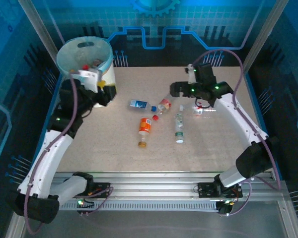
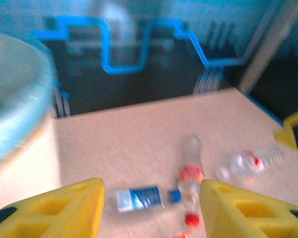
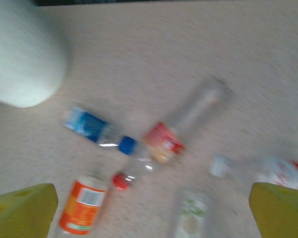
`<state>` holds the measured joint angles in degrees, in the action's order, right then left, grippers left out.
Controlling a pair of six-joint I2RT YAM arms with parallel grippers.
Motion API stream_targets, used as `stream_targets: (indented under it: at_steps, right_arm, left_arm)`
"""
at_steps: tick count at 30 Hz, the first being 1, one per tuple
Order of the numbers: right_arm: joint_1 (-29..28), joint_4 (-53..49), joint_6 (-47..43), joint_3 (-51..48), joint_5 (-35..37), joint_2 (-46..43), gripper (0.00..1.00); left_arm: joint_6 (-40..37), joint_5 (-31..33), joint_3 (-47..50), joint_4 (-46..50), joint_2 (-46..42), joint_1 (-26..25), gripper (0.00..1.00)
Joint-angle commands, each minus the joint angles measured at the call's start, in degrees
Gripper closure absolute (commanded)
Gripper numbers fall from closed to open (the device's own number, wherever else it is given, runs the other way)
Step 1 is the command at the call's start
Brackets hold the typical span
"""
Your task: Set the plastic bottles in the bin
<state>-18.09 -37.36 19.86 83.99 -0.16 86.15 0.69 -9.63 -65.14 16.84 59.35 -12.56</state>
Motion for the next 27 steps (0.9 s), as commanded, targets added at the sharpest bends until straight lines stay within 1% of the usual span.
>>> stream_targets:
  at_steps: [1,4,6,8,10,12,14,19,23,25,27]
  right_arm:
    - [3.55,-0.36,2.84,-4.19,2.06,-3.71,0.0]
    - [7.09,-1.31,-0.15,-6.67,2.39,-4.32,0.0]
    - [9.19,-0.71,-8.74,-7.95,2.7,-4.41,0.0]
    - [11.42,1.83,-16.28,-10.2,3.95,-4.68,0.0]
    - [13.69,4.88,-21.93,-11.99,2.5,-4.24,0.0]
    - [15.77,8.05,-28.44,-12.98,1.83,-1.97,0.0]
    - [17.39,10.02,-33.23,-13.06,0.83,1.66,0.0]
    - [18.79,4.95,-37.59,-4.82,-7.37,13.11,0.0]
    - [18.79,2.13,-37.14,0.35,-7.18,20.94,0.0]
    - [18.81,-0.22,-36.58,2.76,-6.22,23.95,0.0]
    - [18.8,-1.9,-37.05,3.9,-6.78,25.95,0.0]
  left_arm:
    - [-5.51,-1.72,0.96,-3.0,-0.57,-5.63,0.45]
    - [-4.29,-1.75,1.37,-3.64,1.66,-10.09,0.45]
    - [-0.96,-3.06,2.09,-5.99,3.86,-12.84,0.45]
    - [0.1,-5.08,2.3,-7.1,6.39,-15.88,0.45]
    - [-0.44,-4.45,1.83,-7.06,8.93,-19.75,0.44]
    - [-1.47,-3.06,1.43,-7.2,11.33,-23.31,0.44]
    - [-1.83,-1.83,0.7,-7.51,13.45,-25.55,0.43]
    - [-2.31,-0.63,-0.93,-6.35,15.54,-27.97,0.41]
    - [-2.36,2.06,0.11,-6.47,14.66,-28.28,0.41]
    - [-2.65,3.05,0.53,-6.31,14.36,-28.22,0.39]
    - [-3.55,3.43,0.78,-5.99,13.97,-28.29,0.37]
